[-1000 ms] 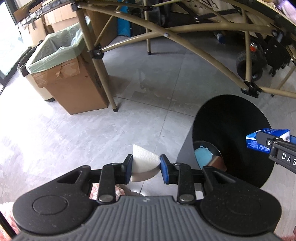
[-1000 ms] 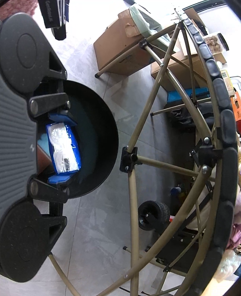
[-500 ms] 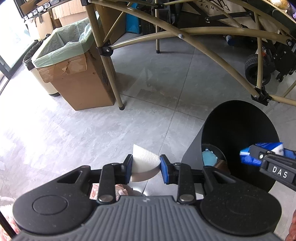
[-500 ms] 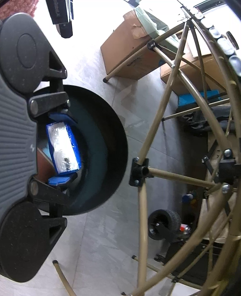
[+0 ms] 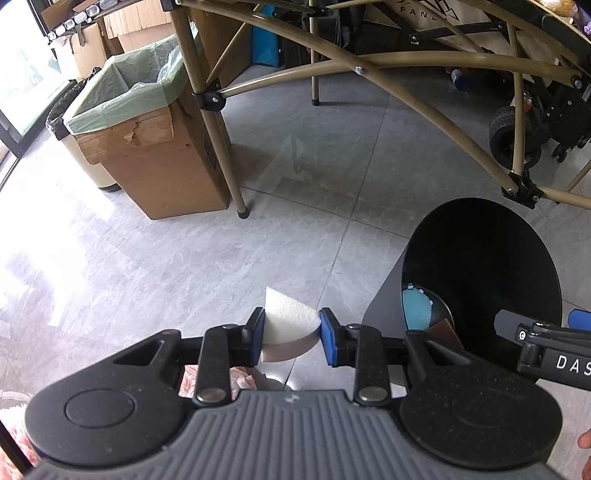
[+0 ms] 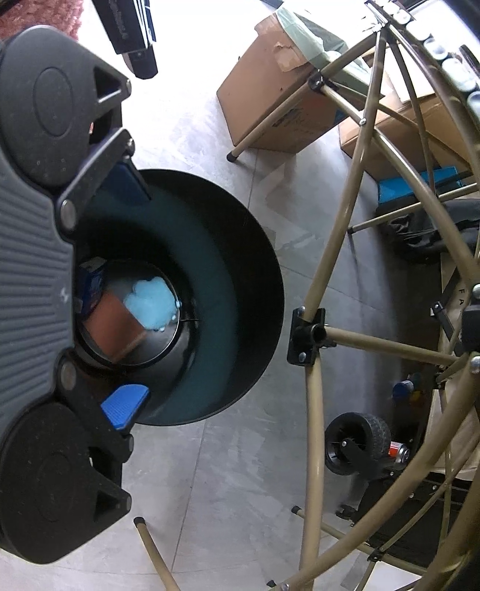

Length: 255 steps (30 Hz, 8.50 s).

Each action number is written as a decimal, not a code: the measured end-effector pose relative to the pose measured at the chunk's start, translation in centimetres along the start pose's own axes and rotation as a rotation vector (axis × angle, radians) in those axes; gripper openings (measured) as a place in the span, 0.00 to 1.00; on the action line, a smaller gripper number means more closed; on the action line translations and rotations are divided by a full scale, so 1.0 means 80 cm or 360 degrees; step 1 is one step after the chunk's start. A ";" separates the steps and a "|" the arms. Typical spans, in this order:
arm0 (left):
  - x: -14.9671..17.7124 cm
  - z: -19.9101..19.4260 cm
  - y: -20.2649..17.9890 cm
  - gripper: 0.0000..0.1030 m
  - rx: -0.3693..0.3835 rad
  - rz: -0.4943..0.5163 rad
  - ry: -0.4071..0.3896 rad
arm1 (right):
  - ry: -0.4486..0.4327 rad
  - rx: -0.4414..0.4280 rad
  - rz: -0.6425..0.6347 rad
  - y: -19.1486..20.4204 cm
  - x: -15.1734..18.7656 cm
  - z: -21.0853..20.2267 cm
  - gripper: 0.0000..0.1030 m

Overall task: Collect trash
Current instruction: 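Move the left tool over the bin and open it to drop the sponge wedge, then move both tools back over the table toward the lavender plush and plastic bag, then grasp the lavender plush with the left tool while the right tool grasps the iridescent plastic bag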

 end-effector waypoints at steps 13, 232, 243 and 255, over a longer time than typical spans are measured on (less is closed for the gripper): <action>0.006 0.000 -0.025 0.30 0.0059 0.0073 0.0019 | 0.0008 0.0077 -0.0019 -0.036 0.016 -0.022 1.00; -0.245 -0.255 -0.131 0.30 0.0627 0.0061 -0.1144 | -0.0926 0.0382 0.0453 -0.263 -0.258 -0.235 0.91; -0.250 -0.250 -0.130 0.30 0.0618 0.0048 -0.1132 | -0.0864 0.0299 0.0563 -0.285 -0.288 -0.207 0.57; -0.247 -0.248 -0.130 0.30 0.0640 0.0045 -0.1112 | -0.0921 0.0240 0.0583 -0.279 -0.272 -0.222 0.41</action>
Point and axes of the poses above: each gripper's, at about its wrist camera, not at the fingertips, and z roughly the way its jaws point, y to its left, x to its underside, the point moved 10 cm from there along z, roughly the way its jaws point, and after that the axes turned 8 degrees about y, right-handed, at the moved point
